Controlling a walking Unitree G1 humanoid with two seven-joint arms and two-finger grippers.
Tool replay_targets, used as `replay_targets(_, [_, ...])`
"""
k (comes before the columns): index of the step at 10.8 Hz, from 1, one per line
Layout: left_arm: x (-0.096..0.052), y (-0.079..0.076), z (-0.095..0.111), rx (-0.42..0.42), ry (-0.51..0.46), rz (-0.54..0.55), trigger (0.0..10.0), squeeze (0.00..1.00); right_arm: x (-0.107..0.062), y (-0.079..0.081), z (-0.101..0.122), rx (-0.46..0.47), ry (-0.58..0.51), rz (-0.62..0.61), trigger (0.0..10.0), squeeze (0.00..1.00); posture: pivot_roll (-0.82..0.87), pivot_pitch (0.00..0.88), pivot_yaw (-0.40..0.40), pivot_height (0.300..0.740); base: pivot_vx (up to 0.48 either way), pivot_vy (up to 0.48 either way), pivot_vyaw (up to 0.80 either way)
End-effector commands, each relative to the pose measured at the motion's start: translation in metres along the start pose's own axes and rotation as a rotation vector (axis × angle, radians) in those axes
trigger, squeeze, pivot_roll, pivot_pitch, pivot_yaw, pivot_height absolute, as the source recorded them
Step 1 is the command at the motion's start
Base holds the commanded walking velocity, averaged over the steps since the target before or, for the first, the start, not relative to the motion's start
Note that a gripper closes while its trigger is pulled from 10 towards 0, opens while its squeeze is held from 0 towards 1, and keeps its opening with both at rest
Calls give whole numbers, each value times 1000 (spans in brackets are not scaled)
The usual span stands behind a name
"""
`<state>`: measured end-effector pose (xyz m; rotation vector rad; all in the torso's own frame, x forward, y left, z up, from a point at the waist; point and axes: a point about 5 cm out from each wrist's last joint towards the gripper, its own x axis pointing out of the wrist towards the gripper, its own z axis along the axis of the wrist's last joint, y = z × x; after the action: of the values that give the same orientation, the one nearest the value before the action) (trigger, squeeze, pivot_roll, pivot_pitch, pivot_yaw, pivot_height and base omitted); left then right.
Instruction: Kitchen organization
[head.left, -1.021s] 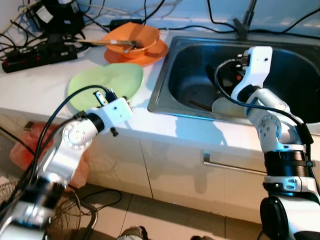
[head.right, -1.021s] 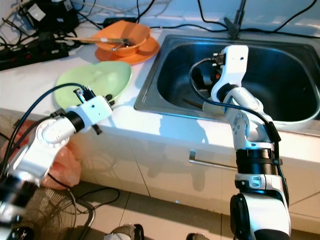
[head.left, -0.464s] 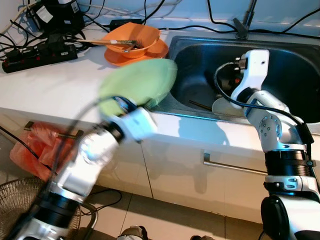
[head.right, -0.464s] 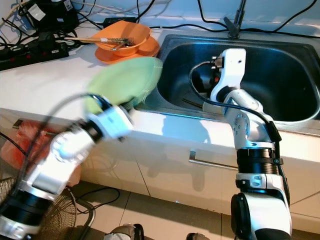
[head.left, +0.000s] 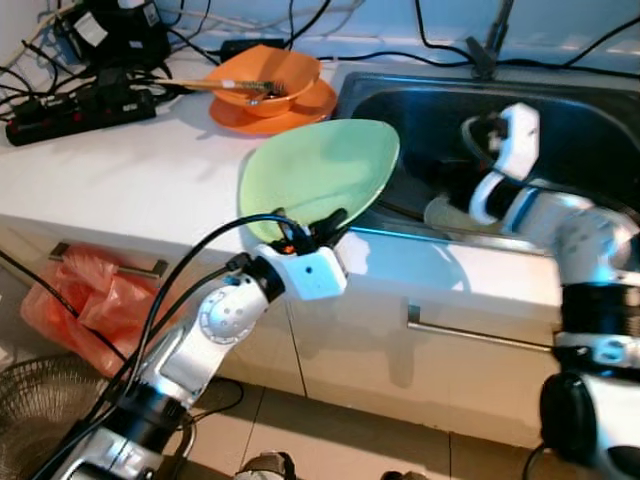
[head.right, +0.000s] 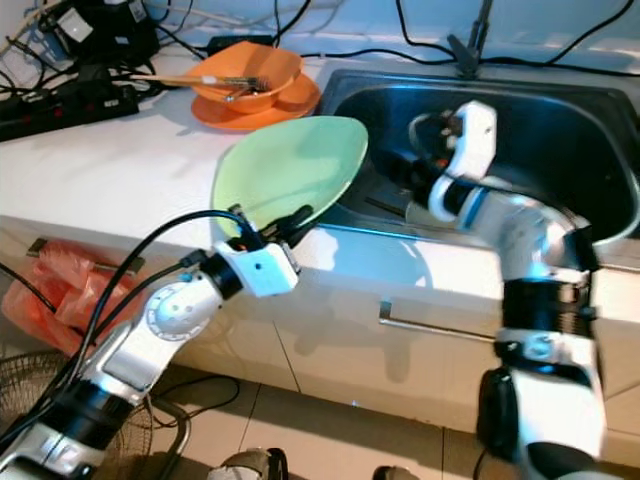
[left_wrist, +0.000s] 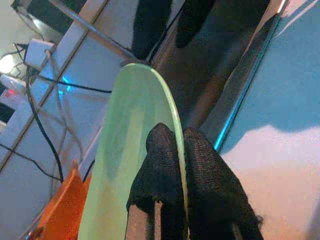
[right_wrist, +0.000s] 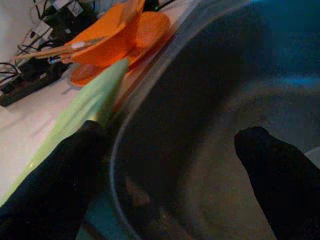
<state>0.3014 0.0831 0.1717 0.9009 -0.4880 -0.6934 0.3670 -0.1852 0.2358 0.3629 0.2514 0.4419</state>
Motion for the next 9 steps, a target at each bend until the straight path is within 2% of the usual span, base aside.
replay_targets(1, [1,-7,-2,-5,3,-21,0,0,-1,5,7,-1,-10,34,10000,984,77,120,55,740,0,0,0])
replay_targets(2, [5,-8,-4,-2,-2,-14,0,0,-3,10,6,-7,7,65,10000,851,75,121,56,740,0,0,0])
replay_targets(3, [6,-8,-5,0,-5,-11,0,0,-3,13,5,-1,13,95,10000,518,74,122,57,740,0,0,0])
replay_targets(4, [9,-8,-4,2,-14,-9,0,0,-3,19,3,10,20,138,10000,0,73,123,58,740,0,0,0])
replay_targets(7, [18,-8,6,27,-79,4,0,0,4,30,-4,14,53,189,10000,0,71,121,53,740,0,0,0])
replay_targets(9, [21,2,17,68,-134,84,0,0,9,33,-9,23,71,195,10000,0,73,119,47,740,0,0,0])
